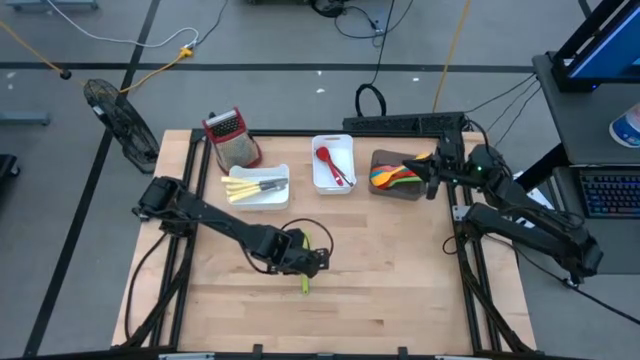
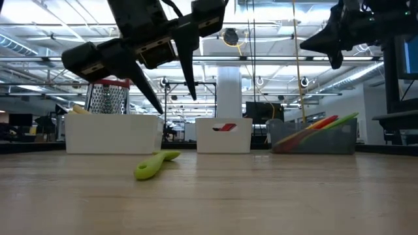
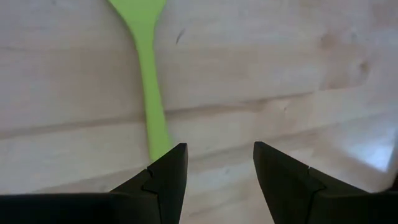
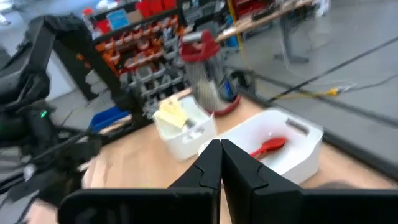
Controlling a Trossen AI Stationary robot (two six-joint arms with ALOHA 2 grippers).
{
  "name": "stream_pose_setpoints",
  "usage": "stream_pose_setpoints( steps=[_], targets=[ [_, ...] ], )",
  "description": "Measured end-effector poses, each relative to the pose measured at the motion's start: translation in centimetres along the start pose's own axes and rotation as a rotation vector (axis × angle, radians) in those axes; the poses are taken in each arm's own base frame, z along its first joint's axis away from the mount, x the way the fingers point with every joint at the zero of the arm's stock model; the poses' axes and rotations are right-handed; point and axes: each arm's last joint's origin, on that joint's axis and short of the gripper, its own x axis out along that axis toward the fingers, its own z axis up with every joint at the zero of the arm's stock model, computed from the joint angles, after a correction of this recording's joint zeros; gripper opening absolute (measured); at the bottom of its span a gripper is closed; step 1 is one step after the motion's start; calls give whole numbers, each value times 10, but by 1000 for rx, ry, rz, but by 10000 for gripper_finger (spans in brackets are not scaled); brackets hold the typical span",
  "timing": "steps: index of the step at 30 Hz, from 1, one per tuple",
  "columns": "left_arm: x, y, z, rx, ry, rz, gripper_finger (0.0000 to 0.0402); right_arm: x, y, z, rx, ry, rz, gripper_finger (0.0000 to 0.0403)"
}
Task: Pick & Place Kitchen Items
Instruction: Put the green serving spoon into the right white bin
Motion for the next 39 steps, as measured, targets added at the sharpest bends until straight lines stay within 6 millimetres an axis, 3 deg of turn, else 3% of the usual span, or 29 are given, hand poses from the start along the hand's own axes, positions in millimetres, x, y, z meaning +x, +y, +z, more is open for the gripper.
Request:
stream_pose_setpoints(
  steps=[9, 18, 23, 39],
  targets=[
    [8, 9, 14, -57, -55, 120, 188, -2, 1, -6, 20, 62, 34, 0],
    [54, 16, 19, -92, -89, 190, 188, -2, 1, -5, 17, 57, 36, 0],
    [70, 19, 23, -111, -103, 226, 188, -2, 1, -5, 16, 56, 36, 0],
    [75, 20, 39, -61, -207, 233, 188, -2, 1, -5, -13, 57, 35, 0]
  ],
)
